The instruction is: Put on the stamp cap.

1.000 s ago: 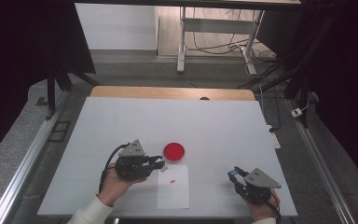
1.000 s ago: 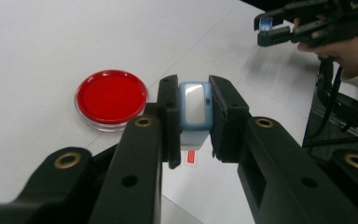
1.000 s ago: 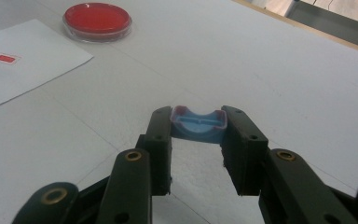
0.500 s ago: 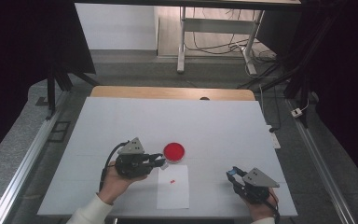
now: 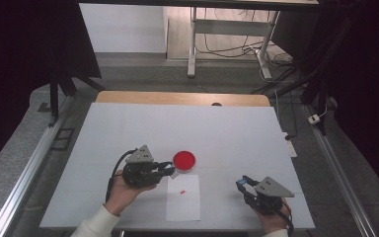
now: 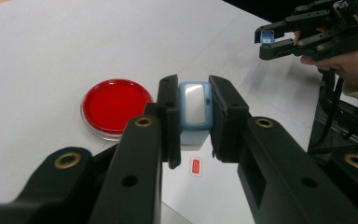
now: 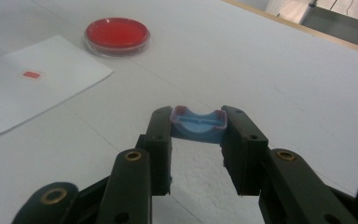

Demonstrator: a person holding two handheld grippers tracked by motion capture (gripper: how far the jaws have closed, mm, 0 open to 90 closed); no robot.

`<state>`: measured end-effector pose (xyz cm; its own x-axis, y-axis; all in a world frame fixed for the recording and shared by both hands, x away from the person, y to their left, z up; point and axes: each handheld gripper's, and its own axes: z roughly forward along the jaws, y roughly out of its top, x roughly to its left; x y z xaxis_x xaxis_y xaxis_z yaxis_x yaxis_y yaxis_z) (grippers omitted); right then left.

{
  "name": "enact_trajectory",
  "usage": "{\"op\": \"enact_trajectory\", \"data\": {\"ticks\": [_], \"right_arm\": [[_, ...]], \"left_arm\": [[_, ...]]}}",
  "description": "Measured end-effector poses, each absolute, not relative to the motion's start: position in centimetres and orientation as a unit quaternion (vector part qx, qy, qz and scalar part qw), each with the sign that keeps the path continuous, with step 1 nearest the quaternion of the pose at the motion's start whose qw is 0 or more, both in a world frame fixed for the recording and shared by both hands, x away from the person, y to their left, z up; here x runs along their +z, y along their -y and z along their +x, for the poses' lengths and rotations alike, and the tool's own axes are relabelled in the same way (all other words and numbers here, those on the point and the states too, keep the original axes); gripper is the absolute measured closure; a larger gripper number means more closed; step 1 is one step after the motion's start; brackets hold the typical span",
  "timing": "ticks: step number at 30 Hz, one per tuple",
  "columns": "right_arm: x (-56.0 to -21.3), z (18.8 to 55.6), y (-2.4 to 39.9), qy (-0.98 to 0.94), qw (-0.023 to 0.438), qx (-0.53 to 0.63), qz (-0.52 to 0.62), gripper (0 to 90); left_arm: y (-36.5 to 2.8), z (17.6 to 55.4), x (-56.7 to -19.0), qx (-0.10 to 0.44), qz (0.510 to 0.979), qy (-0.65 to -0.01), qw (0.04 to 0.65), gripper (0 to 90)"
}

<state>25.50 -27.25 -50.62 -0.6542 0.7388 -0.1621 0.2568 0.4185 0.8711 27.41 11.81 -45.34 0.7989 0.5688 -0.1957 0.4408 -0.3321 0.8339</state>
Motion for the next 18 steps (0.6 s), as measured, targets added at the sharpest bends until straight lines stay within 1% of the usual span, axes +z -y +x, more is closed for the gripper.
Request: {"op": "enact_trajectory", "data": {"ticks": [7,18], "right_arm": [[-50.7,25.5,26.1,-0.802,0.269,0.438,0.304,63.7],[-50.8,26.0,24.0,-0.807,0.246,0.453,0.288,63.6]], "left_arm": [[-11.5,27.5,-45.4,0.061,0.814,-0.307,0.488,75.4],[-11.1,27.6,-45.6,0.054,0.814,-0.303,0.492,75.4]]}}
